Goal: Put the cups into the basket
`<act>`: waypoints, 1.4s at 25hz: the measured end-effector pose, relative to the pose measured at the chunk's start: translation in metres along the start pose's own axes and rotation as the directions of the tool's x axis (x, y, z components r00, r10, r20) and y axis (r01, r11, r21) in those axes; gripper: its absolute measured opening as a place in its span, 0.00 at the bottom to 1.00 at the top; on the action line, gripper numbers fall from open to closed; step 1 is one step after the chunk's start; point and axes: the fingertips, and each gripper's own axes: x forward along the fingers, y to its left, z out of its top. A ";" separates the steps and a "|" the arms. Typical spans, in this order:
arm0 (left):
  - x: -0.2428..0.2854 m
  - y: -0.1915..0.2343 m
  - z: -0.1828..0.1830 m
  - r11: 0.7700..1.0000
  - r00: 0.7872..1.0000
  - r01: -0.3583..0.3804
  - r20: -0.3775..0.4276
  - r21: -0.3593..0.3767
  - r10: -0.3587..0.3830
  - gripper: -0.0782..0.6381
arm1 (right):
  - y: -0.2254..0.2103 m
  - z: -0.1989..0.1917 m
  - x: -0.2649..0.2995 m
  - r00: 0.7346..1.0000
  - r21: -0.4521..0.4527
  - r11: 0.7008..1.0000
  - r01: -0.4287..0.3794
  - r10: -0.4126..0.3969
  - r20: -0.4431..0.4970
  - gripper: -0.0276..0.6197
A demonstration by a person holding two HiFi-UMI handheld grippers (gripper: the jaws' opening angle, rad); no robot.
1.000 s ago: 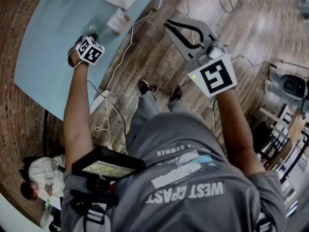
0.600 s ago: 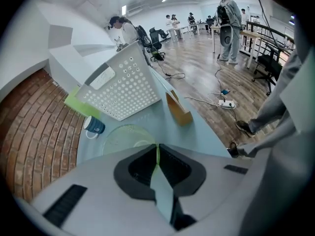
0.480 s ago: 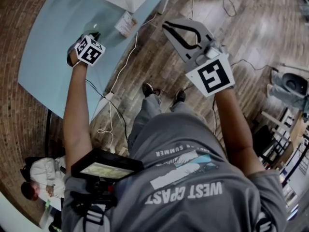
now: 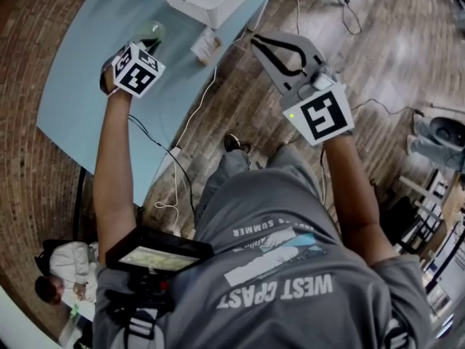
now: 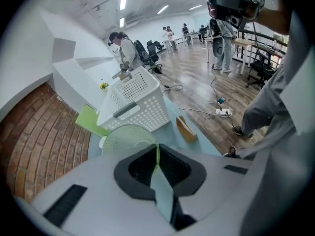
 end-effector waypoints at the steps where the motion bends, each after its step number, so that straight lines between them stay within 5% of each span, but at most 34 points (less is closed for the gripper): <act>1: -0.005 0.005 0.005 1.000 1.000 -0.004 0.010 0.004 0.004 0.13 | -0.002 0.003 0.001 1.000 0.000 1.000 0.006 -0.006 0.006 0.06; 18: -0.034 0.095 0.143 0.996 0.992 -0.084 0.097 0.015 0.083 0.13 | -0.082 -0.024 0.001 0.997 -0.002 1.000 -0.018 0.019 0.072 0.06; 35: 0.062 0.113 0.227 0.997 0.996 0.020 0.085 0.069 -0.026 0.13 | -0.133 -0.098 -0.015 1.000 0.079 0.997 0.025 -0.025 0.004 0.06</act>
